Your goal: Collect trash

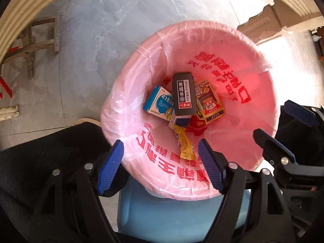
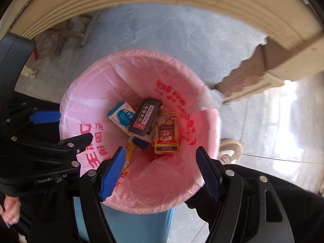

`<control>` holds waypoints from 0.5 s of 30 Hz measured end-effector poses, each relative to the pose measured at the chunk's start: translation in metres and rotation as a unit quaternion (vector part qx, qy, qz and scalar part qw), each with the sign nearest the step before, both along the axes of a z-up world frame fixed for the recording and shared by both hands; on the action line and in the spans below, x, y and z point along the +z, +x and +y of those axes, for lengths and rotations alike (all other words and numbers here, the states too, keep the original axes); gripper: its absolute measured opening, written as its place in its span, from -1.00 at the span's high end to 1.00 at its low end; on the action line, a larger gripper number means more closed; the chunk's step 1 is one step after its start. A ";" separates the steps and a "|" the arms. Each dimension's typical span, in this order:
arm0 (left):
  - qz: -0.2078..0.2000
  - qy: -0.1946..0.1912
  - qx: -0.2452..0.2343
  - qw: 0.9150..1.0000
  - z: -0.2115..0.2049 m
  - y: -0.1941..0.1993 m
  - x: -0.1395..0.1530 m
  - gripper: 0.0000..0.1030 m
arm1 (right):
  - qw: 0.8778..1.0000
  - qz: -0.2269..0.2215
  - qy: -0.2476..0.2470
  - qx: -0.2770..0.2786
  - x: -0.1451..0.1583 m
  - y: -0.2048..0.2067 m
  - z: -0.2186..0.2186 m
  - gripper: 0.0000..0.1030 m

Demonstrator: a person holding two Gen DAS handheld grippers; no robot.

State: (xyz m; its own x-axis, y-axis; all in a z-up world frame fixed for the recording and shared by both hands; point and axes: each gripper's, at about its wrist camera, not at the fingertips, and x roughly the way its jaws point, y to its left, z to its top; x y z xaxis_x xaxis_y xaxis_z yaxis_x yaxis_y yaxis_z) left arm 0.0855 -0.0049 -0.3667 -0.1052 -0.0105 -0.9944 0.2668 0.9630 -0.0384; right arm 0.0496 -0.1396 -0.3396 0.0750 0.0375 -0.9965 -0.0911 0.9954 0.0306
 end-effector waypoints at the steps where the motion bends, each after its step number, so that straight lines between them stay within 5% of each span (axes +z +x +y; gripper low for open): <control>1: -0.010 0.004 -0.001 1.000 -0.002 -0.003 0.004 -0.44 | 1.000 -0.007 -0.013 -0.003 0.006 -0.003 0.001 -0.36; 8: -0.123 0.005 0.002 0.992 -0.007 -0.019 0.074 -0.44 | 0.994 -0.094 -0.042 -0.047 0.070 -0.027 -0.006 -0.36; 15: -0.242 -0.033 0.020 0.969 -0.008 -0.033 0.175 -0.46 | 0.973 -0.210 -0.005 -0.090 0.161 -0.051 -0.024 -0.42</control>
State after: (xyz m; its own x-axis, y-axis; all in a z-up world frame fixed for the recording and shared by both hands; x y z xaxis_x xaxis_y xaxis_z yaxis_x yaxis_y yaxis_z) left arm 0.0524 -0.0131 -0.1920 0.3760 -0.0700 -0.9240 0.2308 0.9728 0.0203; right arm -0.0012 -0.1633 -0.1790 0.4810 -0.0237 -0.8764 0.0831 0.9964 0.0186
